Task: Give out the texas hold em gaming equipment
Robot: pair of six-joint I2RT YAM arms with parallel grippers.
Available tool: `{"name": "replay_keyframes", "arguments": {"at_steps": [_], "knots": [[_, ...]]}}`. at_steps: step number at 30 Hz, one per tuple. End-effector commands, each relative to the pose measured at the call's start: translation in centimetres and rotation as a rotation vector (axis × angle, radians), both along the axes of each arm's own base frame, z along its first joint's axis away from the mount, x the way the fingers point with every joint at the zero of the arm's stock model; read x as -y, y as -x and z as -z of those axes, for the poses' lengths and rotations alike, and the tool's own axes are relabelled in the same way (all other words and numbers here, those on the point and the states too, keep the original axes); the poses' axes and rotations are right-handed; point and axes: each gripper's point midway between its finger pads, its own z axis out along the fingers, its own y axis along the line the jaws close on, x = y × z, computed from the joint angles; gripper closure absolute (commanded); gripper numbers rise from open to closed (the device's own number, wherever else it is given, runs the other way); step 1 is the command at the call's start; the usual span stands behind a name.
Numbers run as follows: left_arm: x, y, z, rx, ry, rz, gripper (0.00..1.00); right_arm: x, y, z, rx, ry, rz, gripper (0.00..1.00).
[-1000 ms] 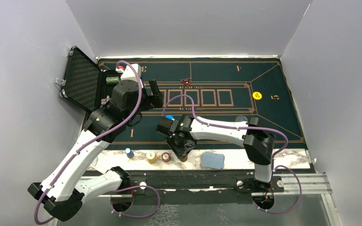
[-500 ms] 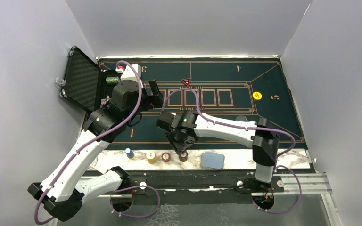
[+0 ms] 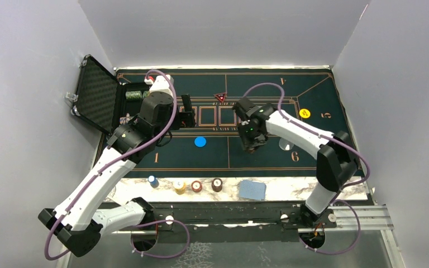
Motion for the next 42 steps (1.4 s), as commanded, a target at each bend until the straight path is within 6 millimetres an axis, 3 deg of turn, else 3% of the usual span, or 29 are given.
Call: {"name": "replay_keyframes", "arguments": {"at_steps": [1,5,11,24,28,33,37,39,42], "knots": [[0.0,-0.7,-2.1,0.048,0.006,-0.014,0.01,4.1,-3.0,1.4,0.044,-0.003,0.02,0.69],[0.3,-1.0,-2.1,0.044,0.005,-0.014,0.01,7.6,-4.8,3.3,0.04,-0.009,0.097,0.69],[0.3,-1.1,-2.2,0.044,0.007,-0.016,0.01,10.4,-5.5,5.9,0.015,0.008,0.164,0.69],[-0.1,-0.5,-2.7,0.053,0.027,-0.02,0.01,12.0,-5.5,9.3,-0.011,0.061,0.24,0.61],[-0.4,-0.1,-2.7,0.056,0.031,-0.022,0.01,11.9,-5.4,9.6,-0.02,0.061,0.239,0.51],[-0.3,0.2,-3.1,0.065,0.038,-0.007,0.01,11.8,-5.8,8.3,0.003,0.049,0.231,0.38],[-0.3,0.4,-3.1,0.066,0.034,0.008,0.01,11.2,-6.5,4.5,0.039,0.027,0.204,0.29],[-0.3,0.5,-3.0,0.065,0.034,0.011,0.01,9.8,-6.3,1.7,0.066,-0.004,0.158,0.23],[-0.2,0.6,-2.7,0.059,0.036,0.014,0.01,6.1,-3.0,-0.7,0.052,-0.005,0.042,0.12]]}}
